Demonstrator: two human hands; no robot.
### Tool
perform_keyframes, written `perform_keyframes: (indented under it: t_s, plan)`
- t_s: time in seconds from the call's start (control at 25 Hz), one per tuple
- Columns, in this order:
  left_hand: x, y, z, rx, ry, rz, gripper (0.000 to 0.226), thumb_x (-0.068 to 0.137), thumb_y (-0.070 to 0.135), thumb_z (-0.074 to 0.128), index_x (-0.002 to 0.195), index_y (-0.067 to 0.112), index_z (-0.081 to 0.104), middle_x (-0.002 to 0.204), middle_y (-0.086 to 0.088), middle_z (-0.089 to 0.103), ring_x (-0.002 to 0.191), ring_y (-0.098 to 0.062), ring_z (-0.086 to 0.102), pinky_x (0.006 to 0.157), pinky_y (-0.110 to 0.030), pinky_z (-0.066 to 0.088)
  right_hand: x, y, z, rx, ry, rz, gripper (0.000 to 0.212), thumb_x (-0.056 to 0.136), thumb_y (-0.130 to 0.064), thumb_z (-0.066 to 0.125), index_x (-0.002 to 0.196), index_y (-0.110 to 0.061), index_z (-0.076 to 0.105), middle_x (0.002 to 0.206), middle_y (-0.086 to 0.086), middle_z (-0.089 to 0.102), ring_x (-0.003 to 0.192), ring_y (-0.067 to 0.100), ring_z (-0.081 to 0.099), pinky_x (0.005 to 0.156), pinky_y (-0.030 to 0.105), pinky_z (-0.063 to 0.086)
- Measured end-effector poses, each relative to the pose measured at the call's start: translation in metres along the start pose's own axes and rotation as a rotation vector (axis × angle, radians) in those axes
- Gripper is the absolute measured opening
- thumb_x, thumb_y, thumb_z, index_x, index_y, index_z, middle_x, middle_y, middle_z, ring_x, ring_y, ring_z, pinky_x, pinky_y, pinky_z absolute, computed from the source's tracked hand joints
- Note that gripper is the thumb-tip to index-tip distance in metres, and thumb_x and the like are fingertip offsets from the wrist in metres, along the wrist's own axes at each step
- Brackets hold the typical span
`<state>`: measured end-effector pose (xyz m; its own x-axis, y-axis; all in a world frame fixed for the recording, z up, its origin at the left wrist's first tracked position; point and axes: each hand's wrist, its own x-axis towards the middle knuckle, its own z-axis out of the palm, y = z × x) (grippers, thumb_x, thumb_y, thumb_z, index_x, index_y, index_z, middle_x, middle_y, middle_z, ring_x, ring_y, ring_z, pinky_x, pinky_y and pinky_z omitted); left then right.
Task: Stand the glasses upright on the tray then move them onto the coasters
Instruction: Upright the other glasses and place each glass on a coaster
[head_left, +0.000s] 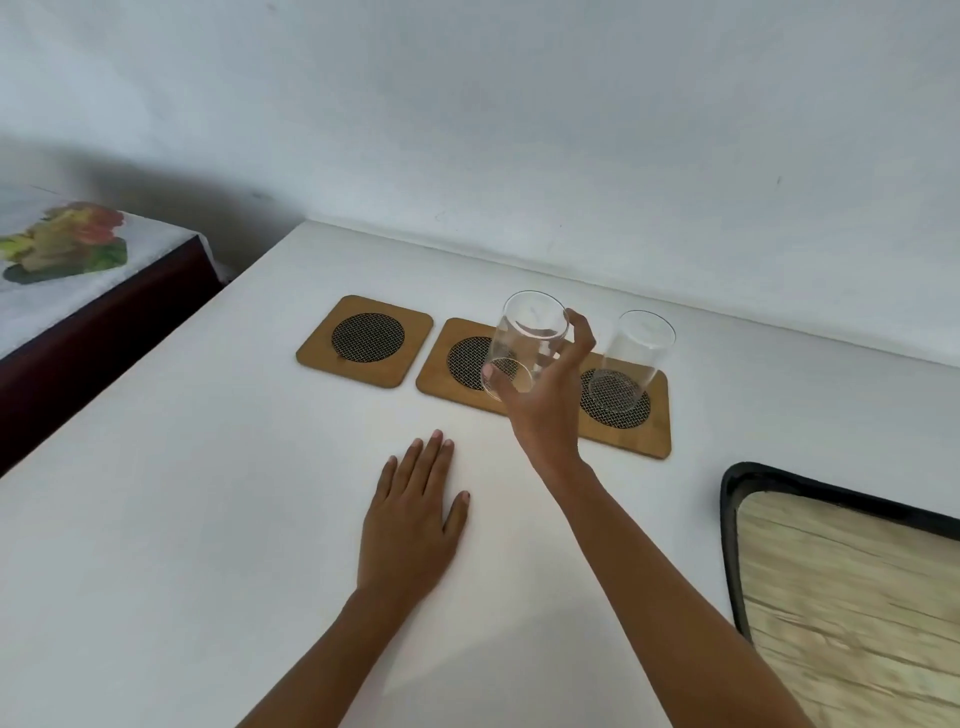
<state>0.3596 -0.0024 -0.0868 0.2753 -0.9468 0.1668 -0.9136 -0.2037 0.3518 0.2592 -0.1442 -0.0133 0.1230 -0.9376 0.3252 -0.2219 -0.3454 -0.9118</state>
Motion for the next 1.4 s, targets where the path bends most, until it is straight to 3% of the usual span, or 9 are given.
perform_keyframes:
  t_s: [0.16,0.4,0.68,0.88,1.08,1.2,1.32,1.4]
  plan:
    - [0.0,0.0,-0.002,-0.01,-0.017,-0.011,0.06,0.097,0.047,0.022,0.151,0.028,0.004,0.161,0.01,0.003,0.148,-0.009,0.0,0.122,-0.031,0.0,0.028,0.017,0.03,-0.029,-0.08,0.039,0.093,0.075,-0.018,0.083,0.14,-0.028,0.016,0.13,0.016,0.059,0.119,0.023,0.061,0.099,0.039,0.05]
    - [0.0,0.002,-0.001,-0.015,-0.036,-0.027,0.061,0.096,0.049,0.017,0.151,0.028,0.002,0.161,0.01,0.001,0.148,-0.008,-0.002,0.122,-0.032,0.0,0.05,0.04,0.051,-0.105,-0.089,0.045,0.095,0.073,-0.026,0.084,0.139,-0.033,0.016,0.13,0.012,0.058,0.118,0.03,0.057,0.095,0.045,0.051]
    - [0.0,0.0,-0.001,-0.01,-0.049,-0.031,0.062,0.095,0.049,0.017,0.151,0.027,0.005,0.161,0.009,0.005,0.148,-0.009,0.001,0.122,-0.034,0.004,0.055,0.049,0.057,-0.179,-0.074,0.023,0.097,0.072,-0.032,0.084,0.142,-0.032,0.018,0.127,0.003,0.058,0.119,0.026,0.054,0.084,0.037,0.049]
    - [0.001,-0.001,0.0,0.001,-0.058,-0.03,0.062,0.095,0.049,0.017,0.151,0.027,0.003,0.161,0.009,0.003,0.148,-0.009,-0.001,0.122,-0.034,0.002,0.054,0.051,0.056,-0.179,-0.09,0.011,0.098,0.074,-0.031,0.083,0.145,-0.029,0.016,0.131,0.007,0.056,0.12,0.025,0.053,0.084,0.032,0.045]
    - [0.001,-0.001,0.0,-0.001,-0.061,-0.029,0.062,0.096,0.049,0.017,0.151,0.026,0.003,0.161,0.008,0.002,0.148,-0.009,-0.003,0.121,-0.034,-0.002,0.052,0.053,0.056,-0.201,-0.093,-0.02,0.099,0.076,-0.031,0.081,0.147,-0.03,0.013,0.14,0.009,0.05,0.121,0.021,0.052,0.078,0.015,0.038]
    - [0.001,0.0,0.0,-0.005,-0.054,-0.031,0.062,0.095,0.049,0.017,0.151,0.026,0.005,0.161,0.008,0.005,0.148,-0.01,0.0,0.121,-0.035,0.001,0.052,0.054,0.056,-0.198,-0.093,-0.017,0.099,0.077,-0.031,0.081,0.148,-0.032,0.011,0.143,0.008,0.049,0.125,0.019,0.049,0.083,0.019,0.038]
    - [0.001,0.0,-0.002,-0.012,-0.052,-0.034,0.061,0.095,0.049,0.017,0.151,0.026,0.006,0.161,0.008,0.006,0.148,-0.01,0.001,0.122,-0.035,0.004,0.052,0.053,0.056,-0.196,-0.091,-0.027,0.1,0.078,-0.032,0.081,0.149,-0.032,0.01,0.144,0.008,0.048,0.127,0.018,0.047,0.081,0.011,0.036]
    - [0.001,0.0,-0.001,-0.021,-0.049,-0.036,0.062,0.095,0.049,0.016,0.151,0.027,0.003,0.161,0.009,0.003,0.148,-0.008,-0.002,0.122,-0.033,0.001,0.05,0.052,0.055,-0.19,-0.085,-0.051,0.101,0.078,-0.031,0.081,0.152,-0.028,0.011,0.147,0.007,0.043,0.129,0.018,0.046,0.09,0.024,0.047]
